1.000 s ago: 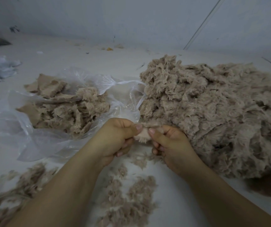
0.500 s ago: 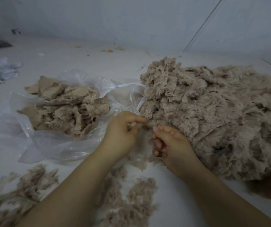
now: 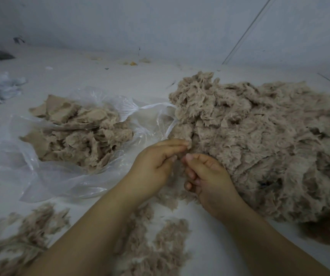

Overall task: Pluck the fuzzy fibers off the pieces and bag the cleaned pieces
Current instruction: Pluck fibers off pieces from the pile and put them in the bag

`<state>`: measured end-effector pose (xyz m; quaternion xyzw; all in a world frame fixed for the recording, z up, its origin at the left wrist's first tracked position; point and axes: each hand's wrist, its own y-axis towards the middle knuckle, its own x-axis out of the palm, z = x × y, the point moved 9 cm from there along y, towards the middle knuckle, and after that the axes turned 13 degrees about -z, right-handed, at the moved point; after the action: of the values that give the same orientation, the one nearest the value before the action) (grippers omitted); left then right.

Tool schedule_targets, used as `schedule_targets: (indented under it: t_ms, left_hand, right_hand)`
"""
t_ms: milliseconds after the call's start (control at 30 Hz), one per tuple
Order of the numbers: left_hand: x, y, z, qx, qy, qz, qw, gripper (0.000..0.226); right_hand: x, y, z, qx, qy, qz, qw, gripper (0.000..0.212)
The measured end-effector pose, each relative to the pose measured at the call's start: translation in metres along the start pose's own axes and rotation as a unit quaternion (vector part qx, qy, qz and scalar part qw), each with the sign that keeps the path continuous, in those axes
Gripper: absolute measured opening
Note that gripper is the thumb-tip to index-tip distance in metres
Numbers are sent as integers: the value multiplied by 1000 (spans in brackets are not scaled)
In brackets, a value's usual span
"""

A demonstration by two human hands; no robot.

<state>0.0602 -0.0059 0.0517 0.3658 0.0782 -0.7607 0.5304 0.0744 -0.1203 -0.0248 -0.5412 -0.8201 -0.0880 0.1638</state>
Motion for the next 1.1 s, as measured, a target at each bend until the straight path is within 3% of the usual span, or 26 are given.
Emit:
schedule_targets:
  t_ms: [133, 267, 433, 500, 600, 733, 900, 1000, 1100]
  left_hand:
    - [2, -2, -15, -59, -23, -18, 998, 36]
    - [6, 2, -22, -96, 66, -29, 993, 30]
    - [20, 13, -29, -118, 129, -78, 981, 52]
    - [18, 14, -33, -132, 91, -66, 985, 56]
    - [12, 8, -25, -124, -66, -40, 989, 44]
    - [18, -10, -10, -128, -229, -86, 961, 30]
    - [0, -15, 4, -77, -190, -25, 978, 29]
    - [3, -17, 5, -74, -145, -34, 986, 28]
    - [-1, -21, -16, -124, -156, 5, 980, 40]
  right_hand:
    - [-1, 0, 1, 0, -23, 2, 1000, 20]
    - [3, 0, -2, -9, -13, -7, 1000, 32]
    - [3, -1, -3, -11, -6, -1, 1000, 33]
    - [2, -1, -3, -9, -1, 3, 1000, 29]
    - [0, 0, -2, -4, 1, 9, 1000, 22]
    - [-2, -1, -1, -6, 8, 17, 1000, 21]
    - [-4, 0, -3, -6, -3, 19, 1000, 42]
    - [-6, 0, -1, -15, -6, 22, 1000, 26]
    - [-7, -1, -2, -27, -11, 26, 999, 24]
